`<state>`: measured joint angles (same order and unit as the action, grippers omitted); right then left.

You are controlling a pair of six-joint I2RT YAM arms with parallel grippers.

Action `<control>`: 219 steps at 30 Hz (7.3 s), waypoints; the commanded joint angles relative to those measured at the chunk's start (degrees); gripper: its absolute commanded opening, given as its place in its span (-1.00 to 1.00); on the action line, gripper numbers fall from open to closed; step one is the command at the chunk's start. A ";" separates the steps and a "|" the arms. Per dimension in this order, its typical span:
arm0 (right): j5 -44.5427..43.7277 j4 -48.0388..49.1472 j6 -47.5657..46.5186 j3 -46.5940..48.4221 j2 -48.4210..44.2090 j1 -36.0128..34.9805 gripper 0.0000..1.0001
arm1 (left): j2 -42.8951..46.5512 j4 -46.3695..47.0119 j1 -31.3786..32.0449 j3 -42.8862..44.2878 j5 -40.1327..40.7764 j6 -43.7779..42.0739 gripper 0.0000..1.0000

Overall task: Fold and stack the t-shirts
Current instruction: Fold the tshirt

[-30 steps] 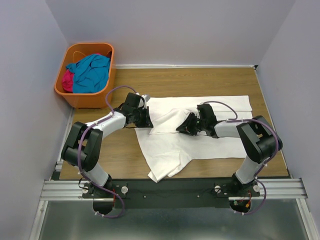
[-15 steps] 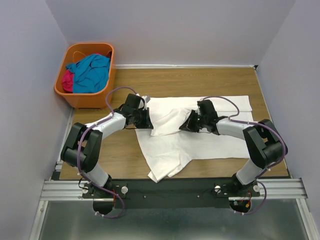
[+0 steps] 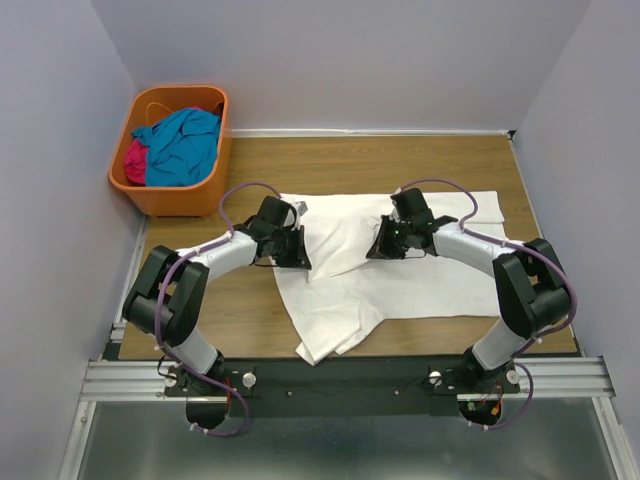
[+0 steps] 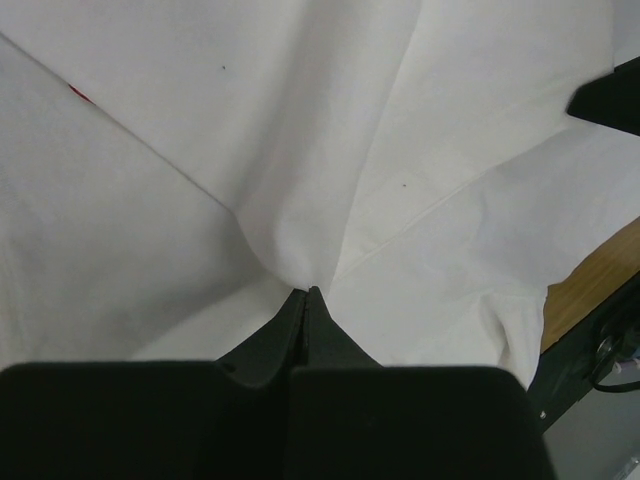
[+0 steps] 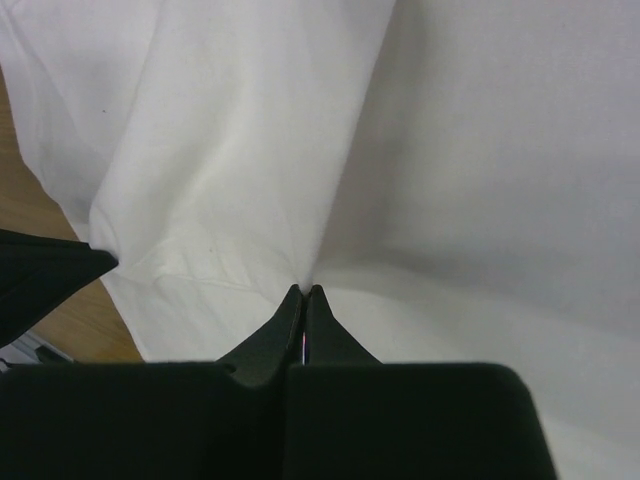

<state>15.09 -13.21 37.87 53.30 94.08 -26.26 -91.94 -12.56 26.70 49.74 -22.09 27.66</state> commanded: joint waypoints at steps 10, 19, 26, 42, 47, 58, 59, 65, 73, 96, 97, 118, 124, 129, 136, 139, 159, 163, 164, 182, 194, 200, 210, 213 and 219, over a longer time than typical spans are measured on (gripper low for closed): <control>-5.77 -10.87 -7.45 4.62 1.19 1.04 -0.99 | -0.96 -0.01 2.48 -0.95 -0.33 1.52 -0.99; -7.27 -11.75 -9.92 6.03 4.53 1.12 -0.96 | -0.87 0.08 3.18 -2.36 0.55 2.49 -0.91; -7.53 -12.63 -10.71 6.38 5.41 1.21 -0.63 | -0.43 0.52 3.45 -3.33 0.90 3.54 -0.54; -9.73 -10.88 -11.42 16.48 3.30 27.56 -0.07 | -10.17 2.18 -8.42 18.54 10.66 0.82 -0.27; -12.63 -6.48 -9.04 19.47 7.77 34.43 -0.09 | -19.49 1.04 -9.56 27.51 11.63 -0.15 -0.45; -10.44 1.96 -8.95 21.93 20.78 42.61 -0.15 | -30.84 -0.36 -13.07 33.23 11.80 -0.76 -0.54; -9.82 2.40 -9.21 22.55 22.36 42.78 -0.15 | -31.36 -0.62 -13.25 34.36 11.89 -0.85 -0.55; -6.49 2.67 -9.83 27.37 28.51 43.84 -0.14 | -37.68 -4.13 -15.54 42.96 8.73 -0.41 -0.56; 0.02 2.75 -9.39 31.78 32.65 43.84 -0.09 | -43.41 -10.12 -16.94 56.69 10.31 0.64 -0.56; -2.09 -4.45 -11.85 14.57 4.28 29.97 0.08 | -14.43 -0.63 -11.59 32.21 16.20 -2.09 0.04; -0.95 -4.54 -12.37 12.47 1.74 28.13 0.07 | -12.23 -0.19 -10.45 25.83 16.63 -2.08 0.04; -1.56 2.23 -13.17 29.22 25.35 -7.22 -0.05 | 24.08 3.24 -8.77 -16.33 20.42 6.53 0.39; -3.31 2.40 -12.91 36.69 33.52 -9.51 -0.04 | 29.01 1.48 -8.68 -18.62 21.30 8.19 0.39; -3.93 2.49 -13.52 42.67 39.15 -9.60 -0.04 | 29.45 -0.36 -8.77 -18.80 24.11 8.90 0.37; -2.35 2.23 -12.99 55.31 45.48 -9.69 -0.03 | 27.35 -0.36 -8.68 -18.62 23.14 8.73 0.33; -1.91 1.00 -13.17 57.53 45.14 -9.60 -0.02 | 25.59 -0.54 -8.77 -18.27 23.23 8.38 0.32; -21.32 -8.84 -13.52 5.87 -6.26 5.77 0.02 | 12.15 3.15 -8.68 -12.12 25.16 5.65 -0.15; -24.67 -12.88 -14.13 1.46 -13.04 9.99 0.07 | 10.56 3.59 -8.77 -11.42 25.34 5.04 -0.16; -25.37 -14.54 -14.14 0.33 -14.70 11.05 0.08 | 10.29 3.50 -8.77 -11.42 25.43 4.86 -0.17; -19.50 -24.84 -10.53 -7.23 -18.05 35.83 0.20 | 8.53 1.31 -8.68 -11.42 23.23 2.13 -0.32; -16.95 -26.25 -9.74 -11.11 -17.18 47.35 0.19 | 9.94 2.27 -8.68 -12.38 19.80 1.78 -1.00; -15.44 -25.64 -8.69 -11.81 -15.95 48.06 0.17 | 11.26 3.24 -8.68 -13.35 18.92 1.61 -1.00; -13.33 -25.55 -8.78 -11.99 -14.28 48.32 -0.03 | 12.49 3.50 -8.68 -13.17 19.36 0.99 -1.00; -13.33 -25.72 -8.60 -11.99 -13.49 48.32 -0.07 | 12.66 3.50 -8.68 -13.17 19.36 0.91 -1.00; -18.69 -27.39 -7.37 -10.68 -13.49 48.50 -0.07 | 13.28 3.59 -8.68 -13.09 19.71 0.82 -1.00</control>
<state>0.19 -38.33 29.17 41.93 80.27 21.50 -80.29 -9.50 18.00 37.15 -1.78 29.36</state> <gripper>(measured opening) 0.464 0.006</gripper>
